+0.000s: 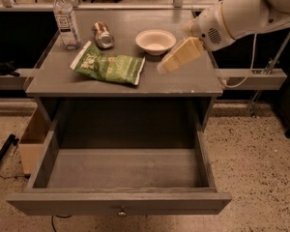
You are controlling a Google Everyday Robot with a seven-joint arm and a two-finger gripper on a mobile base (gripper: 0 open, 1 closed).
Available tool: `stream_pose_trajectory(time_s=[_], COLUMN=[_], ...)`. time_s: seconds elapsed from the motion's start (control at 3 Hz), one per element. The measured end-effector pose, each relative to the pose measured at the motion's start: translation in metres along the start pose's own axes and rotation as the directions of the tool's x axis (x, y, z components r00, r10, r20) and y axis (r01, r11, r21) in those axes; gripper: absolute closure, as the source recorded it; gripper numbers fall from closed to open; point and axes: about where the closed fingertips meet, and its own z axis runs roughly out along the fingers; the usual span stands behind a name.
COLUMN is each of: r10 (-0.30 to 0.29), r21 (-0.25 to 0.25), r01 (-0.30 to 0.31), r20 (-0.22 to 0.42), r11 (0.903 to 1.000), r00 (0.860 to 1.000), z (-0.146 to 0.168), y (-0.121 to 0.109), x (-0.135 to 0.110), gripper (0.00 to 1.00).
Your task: Place green jalapeno chip bag into top drawer
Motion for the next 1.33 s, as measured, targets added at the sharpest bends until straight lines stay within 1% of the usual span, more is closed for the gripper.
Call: stream_pose_trajectory(time_s=[0.33,0.67,1.0,1.33], r10=[0.023,0.048,0.024,-0.03], r21=[0.007,0.004,-0.042,-0.078], r01=[-0.023,-0.048,-0.024,0.029], r20=[0.001,-0.006,-0.007,-0.013], r11=[0.9997,0.9988,0.9988,0.9965], r00=[1.0,0.999,1.0,0.999], z=[0.026,0.056,0.093,0.116], y=[-0.01,-0.015,0.002,0.025], x=[-0.002,-0.005,-0.029,-0.052], gripper=[0.0,0.0,0.0,0.0])
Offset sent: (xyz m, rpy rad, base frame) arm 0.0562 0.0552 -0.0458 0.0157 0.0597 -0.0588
